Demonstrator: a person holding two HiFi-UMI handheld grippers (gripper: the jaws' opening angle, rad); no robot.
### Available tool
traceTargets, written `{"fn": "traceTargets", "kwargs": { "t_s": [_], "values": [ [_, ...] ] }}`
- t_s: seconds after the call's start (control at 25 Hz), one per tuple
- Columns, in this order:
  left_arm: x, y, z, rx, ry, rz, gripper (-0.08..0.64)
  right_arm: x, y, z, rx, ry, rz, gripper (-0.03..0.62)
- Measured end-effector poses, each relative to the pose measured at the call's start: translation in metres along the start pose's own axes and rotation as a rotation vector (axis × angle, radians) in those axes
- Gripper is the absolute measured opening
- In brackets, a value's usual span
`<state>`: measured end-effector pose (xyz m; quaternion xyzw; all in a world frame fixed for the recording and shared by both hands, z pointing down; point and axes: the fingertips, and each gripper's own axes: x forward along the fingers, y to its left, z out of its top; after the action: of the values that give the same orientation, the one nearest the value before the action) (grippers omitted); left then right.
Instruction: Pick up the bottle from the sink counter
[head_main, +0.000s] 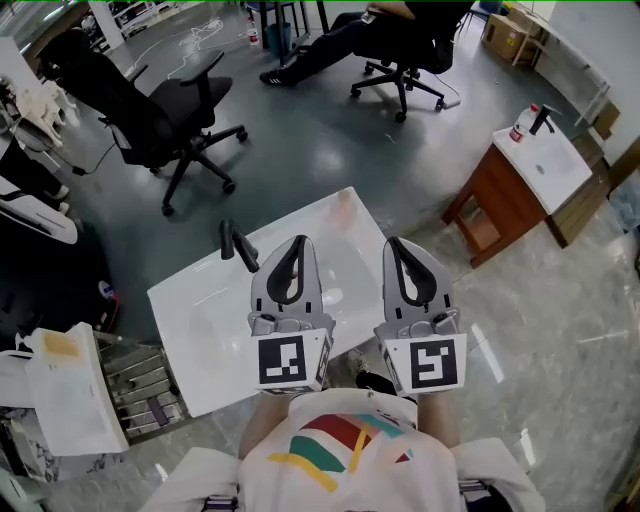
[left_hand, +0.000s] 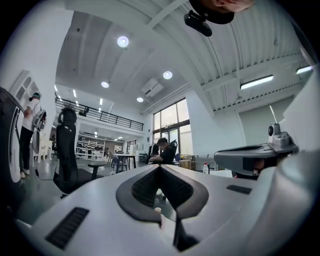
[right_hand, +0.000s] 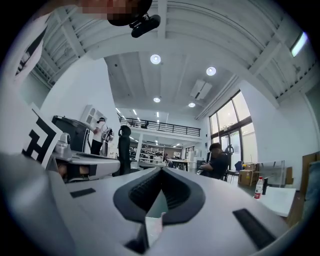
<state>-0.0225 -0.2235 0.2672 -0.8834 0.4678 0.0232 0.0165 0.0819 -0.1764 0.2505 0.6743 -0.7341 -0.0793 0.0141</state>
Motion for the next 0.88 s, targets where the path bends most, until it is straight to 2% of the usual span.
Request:
{"fn": "traceTargets", "kwargs": {
  "t_s": [0.24, 0.48, 0.6, 0.8, 0.88],
  "values": [
    [0.014, -0.026, -0.005, 0.012, 0.019, -0.064, 0.018, -0.008, -0.019, -0.007, 0.007, 0.014, -0.044, 0.011],
    [0.031, -0.03, -0.015, 0.04, 0.051, -0.097, 0.02, -0.003, -0.023, -0.014, 0.022, 0.03, -0.034, 0.012],
    [0.046, -0.023, -0.023, 0.024, 0.06, -0.095, 0.025, 0.001, -0.021, -0.022, 0.031, 0.044, -0.016, 0.012],
    [0.074, -0.018, -0.04, 0.029, 0.099, -0.107, 0.126, 0.008, -0.019, -0.04, 0.059, 0.082, 0.016, 0.012],
    [0.088, -0.02, -0.051, 0.027, 0.124, -0.129, 0.191, 0.011, -0.019, -0.048, 0.072, 0.097, 0.022, 0.012]
  ]
}}
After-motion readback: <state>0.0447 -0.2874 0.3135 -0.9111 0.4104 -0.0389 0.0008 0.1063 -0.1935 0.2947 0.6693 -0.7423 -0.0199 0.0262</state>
